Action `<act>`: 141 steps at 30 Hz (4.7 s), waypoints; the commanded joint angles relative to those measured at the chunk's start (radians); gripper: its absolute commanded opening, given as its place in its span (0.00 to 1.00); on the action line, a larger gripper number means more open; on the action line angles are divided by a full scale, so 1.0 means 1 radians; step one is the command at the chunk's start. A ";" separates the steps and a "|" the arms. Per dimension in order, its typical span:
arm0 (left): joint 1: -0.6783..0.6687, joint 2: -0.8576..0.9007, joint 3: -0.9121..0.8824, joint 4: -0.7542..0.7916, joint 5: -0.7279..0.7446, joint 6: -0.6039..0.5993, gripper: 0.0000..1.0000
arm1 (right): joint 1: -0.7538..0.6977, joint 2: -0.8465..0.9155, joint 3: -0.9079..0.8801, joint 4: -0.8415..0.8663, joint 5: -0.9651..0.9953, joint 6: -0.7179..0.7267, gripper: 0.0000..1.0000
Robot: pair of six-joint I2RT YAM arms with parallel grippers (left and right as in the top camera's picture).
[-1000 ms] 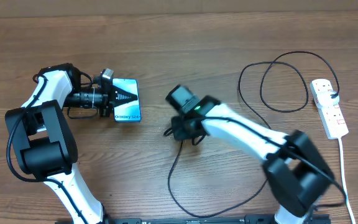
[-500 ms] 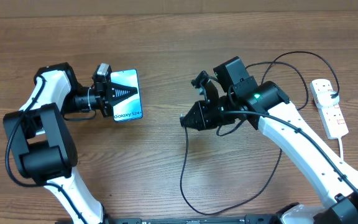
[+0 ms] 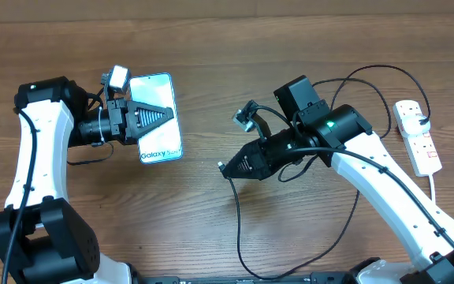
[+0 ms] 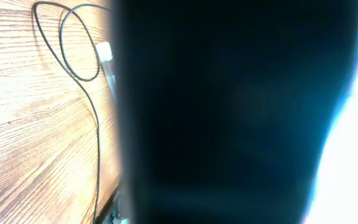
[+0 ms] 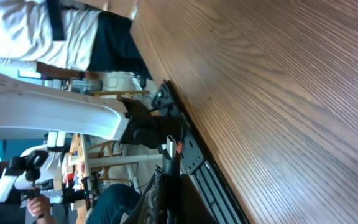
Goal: Plug charger to phone and switch on socket
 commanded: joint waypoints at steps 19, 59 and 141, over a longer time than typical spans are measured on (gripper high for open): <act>-0.049 -0.013 0.004 0.072 0.072 0.005 0.04 | 0.064 -0.029 0.019 0.092 -0.211 0.025 0.04; -0.047 -0.013 0.004 0.206 0.084 -0.389 0.04 | 0.163 -0.029 0.019 0.461 -0.054 0.477 0.04; -0.047 -0.013 0.004 0.277 0.061 -0.545 0.04 | 0.230 -0.029 0.019 0.666 0.320 0.941 0.04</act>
